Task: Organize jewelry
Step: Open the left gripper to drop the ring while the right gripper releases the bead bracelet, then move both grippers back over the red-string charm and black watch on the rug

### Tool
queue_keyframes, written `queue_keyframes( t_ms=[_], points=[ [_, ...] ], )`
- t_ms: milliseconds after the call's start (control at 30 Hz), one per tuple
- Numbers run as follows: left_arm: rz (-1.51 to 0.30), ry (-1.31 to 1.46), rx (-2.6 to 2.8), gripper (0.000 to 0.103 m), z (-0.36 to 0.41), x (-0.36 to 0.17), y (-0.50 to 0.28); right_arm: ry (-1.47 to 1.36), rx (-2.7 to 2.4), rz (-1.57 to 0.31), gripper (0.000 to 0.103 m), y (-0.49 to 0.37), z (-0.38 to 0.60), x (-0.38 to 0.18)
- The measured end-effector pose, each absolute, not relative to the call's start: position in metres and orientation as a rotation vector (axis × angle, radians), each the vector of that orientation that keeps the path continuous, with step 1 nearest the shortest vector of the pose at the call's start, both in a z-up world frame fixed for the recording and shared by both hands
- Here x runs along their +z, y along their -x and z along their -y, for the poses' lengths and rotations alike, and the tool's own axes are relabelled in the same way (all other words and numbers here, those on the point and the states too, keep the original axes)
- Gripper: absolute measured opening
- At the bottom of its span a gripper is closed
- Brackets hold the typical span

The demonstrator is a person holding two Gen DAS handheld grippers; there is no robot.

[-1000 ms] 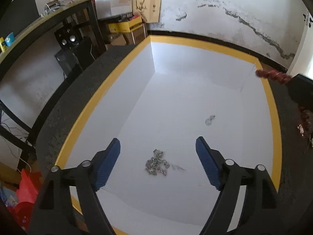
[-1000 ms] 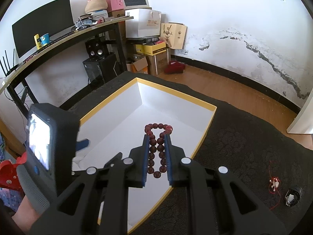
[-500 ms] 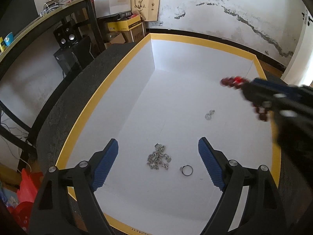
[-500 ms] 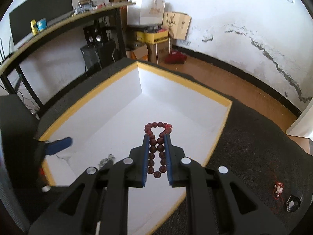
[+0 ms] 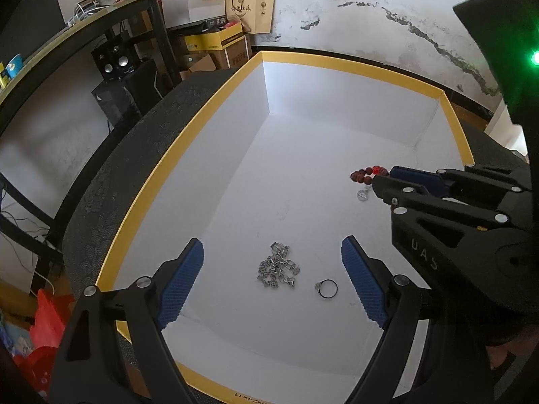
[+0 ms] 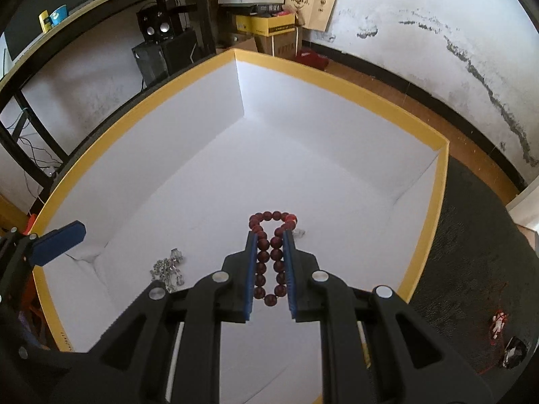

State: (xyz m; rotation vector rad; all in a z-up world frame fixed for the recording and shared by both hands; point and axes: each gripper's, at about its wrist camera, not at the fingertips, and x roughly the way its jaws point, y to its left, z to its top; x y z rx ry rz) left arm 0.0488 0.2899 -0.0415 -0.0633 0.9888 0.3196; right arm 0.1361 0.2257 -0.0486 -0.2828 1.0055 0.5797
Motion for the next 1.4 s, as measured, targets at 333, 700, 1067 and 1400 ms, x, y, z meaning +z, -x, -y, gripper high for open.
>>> queue_keyframes(
  t_ms=[333,700,1067,1400],
  points=[
    [-0.986,0.069,0.319,0.082,-0.288,-0.04,-0.046,0.271,0.576,-1.006,0.024,-0.141,-0.231,-0.046],
    [-0.968,0.082,0.316,0.082,-0.286,-0.033,-0.045,0.215,0.591,-0.899,0.09,-0.133,-0.219,-0.019],
    [-0.905,0.055,0.285,0.092,-0.253,-0.01,-0.047,0.176,0.518,-0.823,0.09,-0.105,-0.157,0.019],
    [-0.851,-0.042,0.144,0.095,-0.157,0.006,-0.052,0.082,0.331,-0.786,0.091,-0.076,-0.019,0.049]
  ],
)
